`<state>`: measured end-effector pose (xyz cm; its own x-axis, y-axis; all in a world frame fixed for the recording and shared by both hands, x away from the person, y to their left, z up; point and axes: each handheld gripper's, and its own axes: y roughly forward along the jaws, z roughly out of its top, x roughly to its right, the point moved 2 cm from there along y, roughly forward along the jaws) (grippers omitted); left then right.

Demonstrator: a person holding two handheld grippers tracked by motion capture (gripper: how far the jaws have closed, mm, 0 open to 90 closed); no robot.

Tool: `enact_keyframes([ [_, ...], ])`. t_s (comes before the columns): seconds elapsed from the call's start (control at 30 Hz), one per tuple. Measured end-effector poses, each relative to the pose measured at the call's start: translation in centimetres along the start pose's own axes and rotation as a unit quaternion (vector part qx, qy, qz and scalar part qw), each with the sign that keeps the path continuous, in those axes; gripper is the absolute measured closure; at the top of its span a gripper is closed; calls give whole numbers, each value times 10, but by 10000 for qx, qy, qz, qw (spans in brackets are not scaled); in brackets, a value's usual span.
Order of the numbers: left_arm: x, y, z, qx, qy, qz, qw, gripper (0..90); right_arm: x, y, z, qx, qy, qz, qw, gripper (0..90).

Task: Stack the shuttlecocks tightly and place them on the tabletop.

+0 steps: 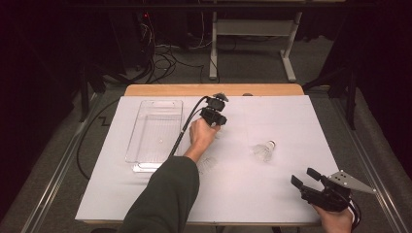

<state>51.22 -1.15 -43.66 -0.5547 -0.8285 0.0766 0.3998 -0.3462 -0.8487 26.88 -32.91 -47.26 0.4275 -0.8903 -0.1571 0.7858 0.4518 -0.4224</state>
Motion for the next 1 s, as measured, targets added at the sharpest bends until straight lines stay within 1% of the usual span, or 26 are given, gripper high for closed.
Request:
enact_keyframes([
  [0.23, 0, 0, -1, 1, 66, 16, 10000, 678, 0, 0, 0, 9, 2, -7, 10000, 283],
  [0.47, -1, 0, -1, -13, 81, 23, 10000, 660, 0, 0, 0, 6, 1, -7, 10000, 283],
  [0.63, -1, -1, -1, -12, 87, -20, 10000, 652, 0, 0, 0, 6, 2, -7, 10000, 283],
  [0.8, -2, -1, -1, 20, 31, -101, 9999, 629, 0, 0, 0, 4, 0, -7, 10000, 284],
  [1.0, -1, -1, -1, 18, 38, -140, 9999, 611, 0, 0, 0, 2, -1, -5, 10000, 284],
])
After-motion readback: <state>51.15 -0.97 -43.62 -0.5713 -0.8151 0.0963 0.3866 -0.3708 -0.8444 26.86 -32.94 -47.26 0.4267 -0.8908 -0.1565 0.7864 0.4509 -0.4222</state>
